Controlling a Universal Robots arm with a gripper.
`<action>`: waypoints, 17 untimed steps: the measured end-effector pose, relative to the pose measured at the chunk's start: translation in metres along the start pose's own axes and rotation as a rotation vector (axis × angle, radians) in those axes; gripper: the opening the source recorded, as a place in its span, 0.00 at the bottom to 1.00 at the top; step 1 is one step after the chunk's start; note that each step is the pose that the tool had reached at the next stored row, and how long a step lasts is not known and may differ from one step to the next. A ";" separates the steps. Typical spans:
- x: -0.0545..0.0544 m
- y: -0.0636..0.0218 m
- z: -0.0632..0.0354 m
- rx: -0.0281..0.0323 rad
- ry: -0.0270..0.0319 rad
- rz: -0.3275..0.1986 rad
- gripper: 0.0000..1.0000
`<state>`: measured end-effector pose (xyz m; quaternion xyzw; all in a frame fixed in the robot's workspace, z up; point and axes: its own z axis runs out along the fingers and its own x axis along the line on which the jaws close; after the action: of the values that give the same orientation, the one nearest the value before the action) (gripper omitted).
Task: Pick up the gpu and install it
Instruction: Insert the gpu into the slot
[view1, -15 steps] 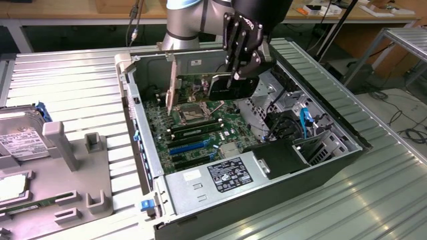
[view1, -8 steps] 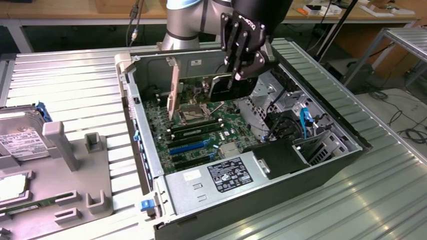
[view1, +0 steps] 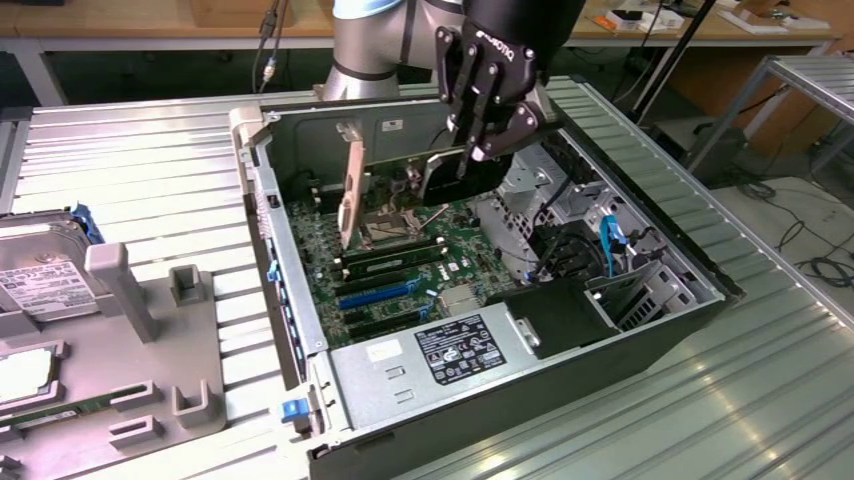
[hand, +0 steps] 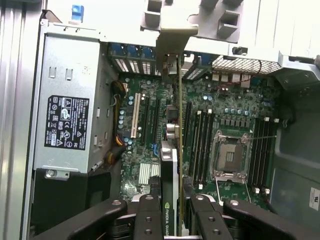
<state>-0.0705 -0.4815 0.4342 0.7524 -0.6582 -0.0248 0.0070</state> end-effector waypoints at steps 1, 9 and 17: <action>0.000 0.0000 0.0000 -0.0003 0.0005 -0.012 0.27; 0.000 -0.0001 0.0010 0.0020 -0.0032 0.073 0.27; 0.000 0.0003 0.0145 0.0069 -0.0044 0.108 0.27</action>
<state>-0.0714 -0.4815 0.4198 0.7156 -0.6981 -0.0238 0.0043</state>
